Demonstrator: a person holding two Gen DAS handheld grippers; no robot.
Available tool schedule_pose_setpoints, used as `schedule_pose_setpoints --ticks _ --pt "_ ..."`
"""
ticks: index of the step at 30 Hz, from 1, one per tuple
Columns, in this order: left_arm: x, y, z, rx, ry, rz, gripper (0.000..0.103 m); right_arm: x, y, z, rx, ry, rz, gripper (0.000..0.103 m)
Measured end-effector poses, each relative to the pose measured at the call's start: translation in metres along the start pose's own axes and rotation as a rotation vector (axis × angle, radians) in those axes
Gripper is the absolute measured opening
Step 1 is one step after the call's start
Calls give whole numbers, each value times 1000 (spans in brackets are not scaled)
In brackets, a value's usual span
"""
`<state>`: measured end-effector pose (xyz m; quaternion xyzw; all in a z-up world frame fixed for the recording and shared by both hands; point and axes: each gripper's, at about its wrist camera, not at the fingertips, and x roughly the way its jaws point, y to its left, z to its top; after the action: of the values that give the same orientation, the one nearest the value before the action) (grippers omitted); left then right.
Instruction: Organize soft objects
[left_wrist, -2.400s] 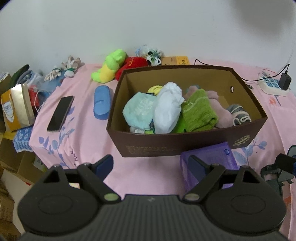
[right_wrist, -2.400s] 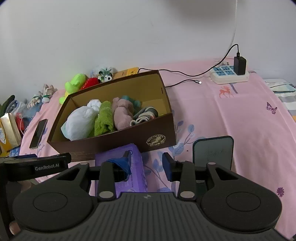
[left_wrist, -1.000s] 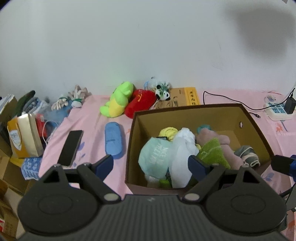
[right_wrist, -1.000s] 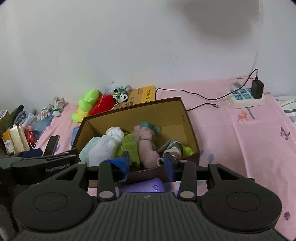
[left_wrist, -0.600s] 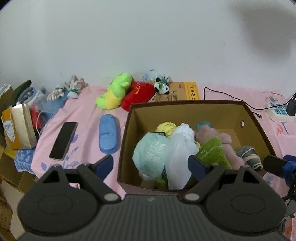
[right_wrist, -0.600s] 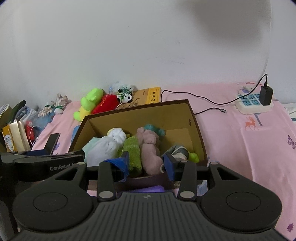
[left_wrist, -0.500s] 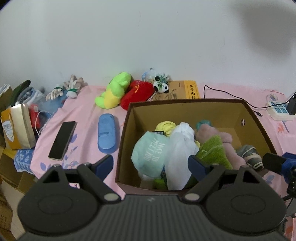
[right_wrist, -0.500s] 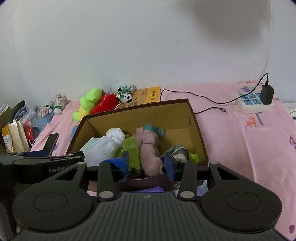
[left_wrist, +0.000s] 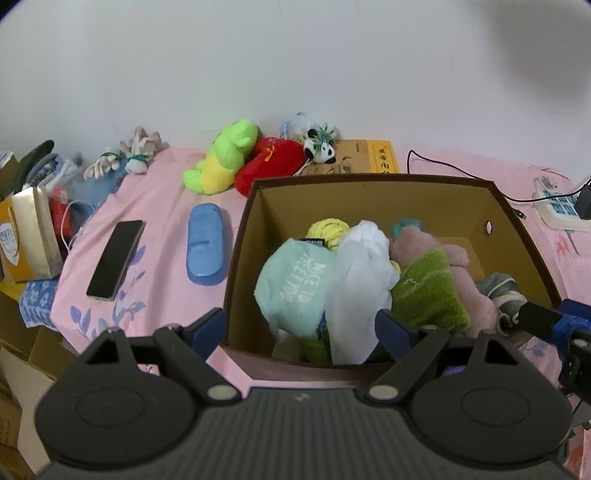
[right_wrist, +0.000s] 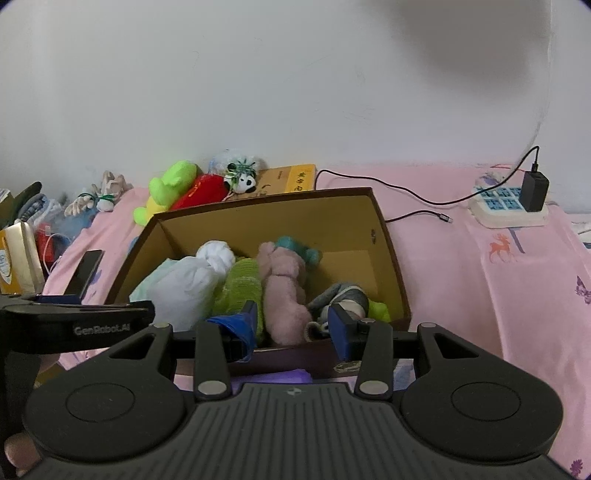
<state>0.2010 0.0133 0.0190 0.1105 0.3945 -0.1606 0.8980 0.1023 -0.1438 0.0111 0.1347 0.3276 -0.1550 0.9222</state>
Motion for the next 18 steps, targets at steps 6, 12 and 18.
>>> schedule_pose_setpoints --ticks 6,12,18 --pt "2 0 -2 -6 11 -16 88 6 0 3 -8 15 -50 26" --pt "1 0 -4 -10 7 -11 88 8 5 7 -19 16 -68 26" --pt "3 0 -4 -9 21 13 88 10 7 7 -29 24 -79 26"
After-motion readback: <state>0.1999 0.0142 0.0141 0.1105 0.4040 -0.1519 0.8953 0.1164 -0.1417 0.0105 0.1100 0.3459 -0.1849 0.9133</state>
